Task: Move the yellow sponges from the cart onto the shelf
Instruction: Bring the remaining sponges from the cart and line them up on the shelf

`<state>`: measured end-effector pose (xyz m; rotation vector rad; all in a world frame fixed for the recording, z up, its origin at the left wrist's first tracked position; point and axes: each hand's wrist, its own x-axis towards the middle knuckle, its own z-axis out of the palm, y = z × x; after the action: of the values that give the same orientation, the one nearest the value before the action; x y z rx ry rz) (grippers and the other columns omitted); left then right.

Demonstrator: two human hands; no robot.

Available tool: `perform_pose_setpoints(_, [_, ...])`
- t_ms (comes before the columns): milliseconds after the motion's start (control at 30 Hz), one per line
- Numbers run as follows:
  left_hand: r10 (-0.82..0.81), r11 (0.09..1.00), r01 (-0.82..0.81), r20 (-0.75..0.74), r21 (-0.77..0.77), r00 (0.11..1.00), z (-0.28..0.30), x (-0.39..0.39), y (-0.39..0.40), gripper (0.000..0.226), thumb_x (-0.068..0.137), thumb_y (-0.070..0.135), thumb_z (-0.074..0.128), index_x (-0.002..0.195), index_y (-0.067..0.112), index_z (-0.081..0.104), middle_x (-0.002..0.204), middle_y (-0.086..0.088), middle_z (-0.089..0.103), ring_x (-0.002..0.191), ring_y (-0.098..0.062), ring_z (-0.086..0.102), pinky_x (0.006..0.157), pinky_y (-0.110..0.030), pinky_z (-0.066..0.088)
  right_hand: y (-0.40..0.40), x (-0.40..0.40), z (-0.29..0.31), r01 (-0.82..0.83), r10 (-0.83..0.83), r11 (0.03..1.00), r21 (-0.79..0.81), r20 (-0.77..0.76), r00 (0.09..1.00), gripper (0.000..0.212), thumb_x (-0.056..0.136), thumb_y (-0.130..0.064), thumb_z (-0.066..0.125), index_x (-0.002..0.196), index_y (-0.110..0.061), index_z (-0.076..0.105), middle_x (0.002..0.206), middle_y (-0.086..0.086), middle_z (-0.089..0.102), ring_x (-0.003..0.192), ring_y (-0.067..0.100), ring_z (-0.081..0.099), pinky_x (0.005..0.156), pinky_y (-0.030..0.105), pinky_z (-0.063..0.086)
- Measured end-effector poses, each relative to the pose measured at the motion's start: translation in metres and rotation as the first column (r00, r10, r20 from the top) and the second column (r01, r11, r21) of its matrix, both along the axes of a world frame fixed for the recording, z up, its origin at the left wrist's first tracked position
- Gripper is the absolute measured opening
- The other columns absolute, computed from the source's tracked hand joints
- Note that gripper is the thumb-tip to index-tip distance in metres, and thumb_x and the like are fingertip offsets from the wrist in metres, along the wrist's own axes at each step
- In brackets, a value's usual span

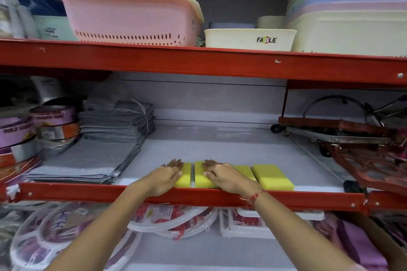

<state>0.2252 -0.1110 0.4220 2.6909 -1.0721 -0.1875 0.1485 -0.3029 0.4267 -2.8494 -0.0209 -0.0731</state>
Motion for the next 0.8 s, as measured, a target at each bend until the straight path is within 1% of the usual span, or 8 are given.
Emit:
perform_pose_setpoints(67, [-0.005,1.0,0.005,0.006,-0.011,1.0,-0.001,0.0,0.001,0.053,0.103,0.028,0.024,0.151,0.007,0.018,0.162,-0.006,0.008,0.151,-0.015,0.003,0.122,-0.03,0.005,0.004,0.0,-0.003,0.008,-0.008,1.0,0.01,0.012,1.0,0.043,0.098,-0.032,0.037,0.135,-0.011,0.046,0.151,0.011,0.036,0.14,0.027,0.033,0.117,0.038,0.027])
perform_pose_setpoints(200, [-0.022,1.0,0.022,0.014,-0.015,1.0,-0.002,-0.001,0.002,0.052,0.103,0.028,0.025,0.15,0.007,0.022,0.162,-0.008,0.011,0.151,-0.016,0.006,0.122,-0.029,0.007,0.008,-0.002,-0.008,-0.001,0.001,1.0,0.016,0.041,0.999,0.042,0.099,-0.032,0.037,0.131,-0.01,0.051,0.15,0.006,0.039,0.142,0.02,0.029,0.117,0.034,0.026])
perform_pose_setpoints(333, [-0.03,0.999,0.03,0.016,-0.032,0.999,-0.006,-0.002,0.005,0.052,0.102,0.028,0.025,0.149,0.007,0.023,0.162,-0.008,0.012,0.15,-0.016,0.007,0.123,-0.03,0.008,0.012,-0.007,-0.011,-0.001,0.001,1.0,-0.008,0.067,0.998,0.043,0.099,-0.033,0.036,0.136,-0.012,0.046,0.151,0.01,0.037,0.142,0.02,0.03,0.115,0.033,0.025])
perform_pose_setpoints(500, [-0.043,0.998,0.044,0.029,-0.035,0.999,-0.005,-0.004,0.007,0.052,0.102,0.028,0.025,0.149,0.007,0.022,0.161,-0.007,0.013,0.15,-0.016,0.008,0.123,-0.029,0.008,0.019,-0.013,-0.011,-0.001,0.003,1.0,-0.019,0.083,0.997,0.044,0.099,-0.032,0.036,0.139,-0.013,0.041,0.152,0.01,0.034,0.143,0.019,0.028,0.115,0.031,0.022])
perform_pose_setpoints(800, [-0.051,0.998,0.052,0.037,-0.035,0.998,-0.006,-0.007,0.008,0.051,0.102,0.027,0.026,0.149,0.006,0.023,0.161,-0.007,0.013,0.15,-0.017,0.009,0.122,-0.029,0.008,0.021,-0.015,-0.01,0.004,-0.002,0.999,-0.033,0.069,0.998,0.045,0.099,-0.033,0.035,0.139,-0.014,0.04,0.152,0.009,0.036,0.141,0.021,0.03,0.116,0.034,0.022])
